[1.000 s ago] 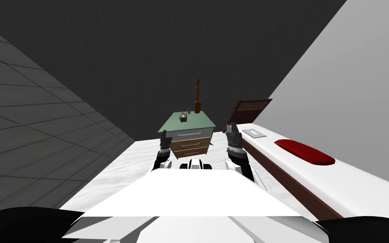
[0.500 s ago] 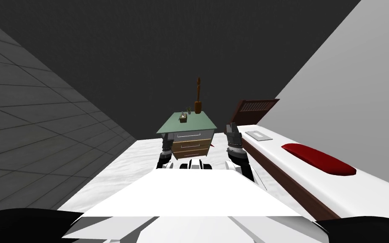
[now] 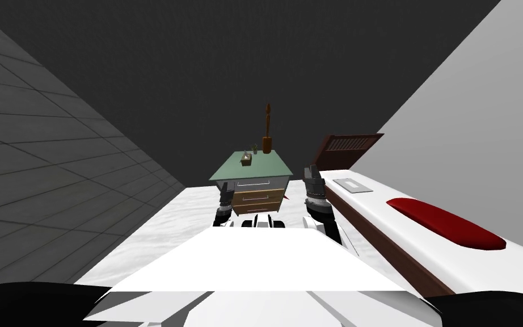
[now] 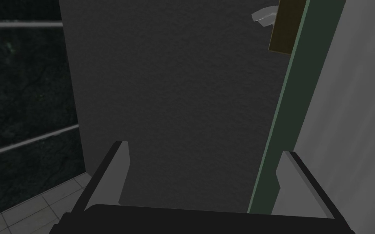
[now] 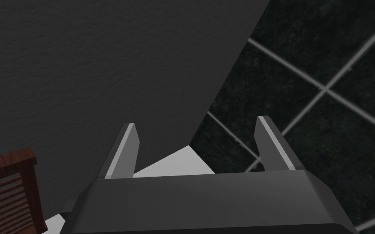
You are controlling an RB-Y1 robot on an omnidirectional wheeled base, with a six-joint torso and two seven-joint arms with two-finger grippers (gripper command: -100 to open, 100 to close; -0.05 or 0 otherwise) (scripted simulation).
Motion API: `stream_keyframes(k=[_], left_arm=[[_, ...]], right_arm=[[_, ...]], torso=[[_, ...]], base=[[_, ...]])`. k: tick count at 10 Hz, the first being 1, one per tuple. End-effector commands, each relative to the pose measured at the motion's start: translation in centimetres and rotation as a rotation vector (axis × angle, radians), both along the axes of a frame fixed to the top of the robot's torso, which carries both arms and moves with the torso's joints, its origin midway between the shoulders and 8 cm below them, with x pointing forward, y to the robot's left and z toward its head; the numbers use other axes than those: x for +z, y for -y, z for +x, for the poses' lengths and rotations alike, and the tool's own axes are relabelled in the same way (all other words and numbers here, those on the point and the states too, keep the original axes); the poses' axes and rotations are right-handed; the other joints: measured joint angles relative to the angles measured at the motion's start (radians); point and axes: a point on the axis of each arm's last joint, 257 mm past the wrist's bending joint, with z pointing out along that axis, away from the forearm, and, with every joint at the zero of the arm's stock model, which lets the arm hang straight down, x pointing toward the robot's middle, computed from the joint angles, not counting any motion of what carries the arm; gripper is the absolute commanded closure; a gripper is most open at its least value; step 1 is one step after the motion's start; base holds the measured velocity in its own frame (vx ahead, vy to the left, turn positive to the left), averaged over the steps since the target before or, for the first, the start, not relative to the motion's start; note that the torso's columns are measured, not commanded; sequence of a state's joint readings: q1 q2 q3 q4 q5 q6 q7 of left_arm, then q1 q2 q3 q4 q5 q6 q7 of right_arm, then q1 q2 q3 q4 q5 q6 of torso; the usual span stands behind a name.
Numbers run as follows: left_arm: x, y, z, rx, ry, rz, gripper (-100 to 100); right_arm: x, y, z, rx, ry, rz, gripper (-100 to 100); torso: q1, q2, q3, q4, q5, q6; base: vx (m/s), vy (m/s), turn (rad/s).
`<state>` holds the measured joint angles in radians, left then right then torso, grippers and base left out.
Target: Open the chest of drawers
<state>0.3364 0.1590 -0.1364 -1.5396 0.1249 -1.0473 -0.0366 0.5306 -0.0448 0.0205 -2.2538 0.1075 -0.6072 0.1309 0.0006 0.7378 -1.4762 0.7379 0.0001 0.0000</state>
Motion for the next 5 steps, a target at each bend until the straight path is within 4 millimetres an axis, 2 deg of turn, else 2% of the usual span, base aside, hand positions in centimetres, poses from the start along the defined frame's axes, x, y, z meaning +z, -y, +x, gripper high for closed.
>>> stream_keyframes(k=[1, 5], left_arm=[[-1.5, 0.2, -0.3, -0.003, -0.011, -0.003, -100], [-3.7, 0.6, -0.7, -0.01, -0.025, -0.01, -100]], right_arm=[[0.0, 0.0, 0.0, 0.0, 0.0, 0.0, 0], [0.0, 0.0, 0.0, 0.0, 0.0, 0.0, 0]], torso=[[-0.001, 0.0, 0.0, 0.0, 0.0, 0.0], [0.0, 0.0, 0.0, 0.0, 0.0, 0.0]], base=[[0.042, -0.035, 0.04], [0.042, -0.034, 0.053]])
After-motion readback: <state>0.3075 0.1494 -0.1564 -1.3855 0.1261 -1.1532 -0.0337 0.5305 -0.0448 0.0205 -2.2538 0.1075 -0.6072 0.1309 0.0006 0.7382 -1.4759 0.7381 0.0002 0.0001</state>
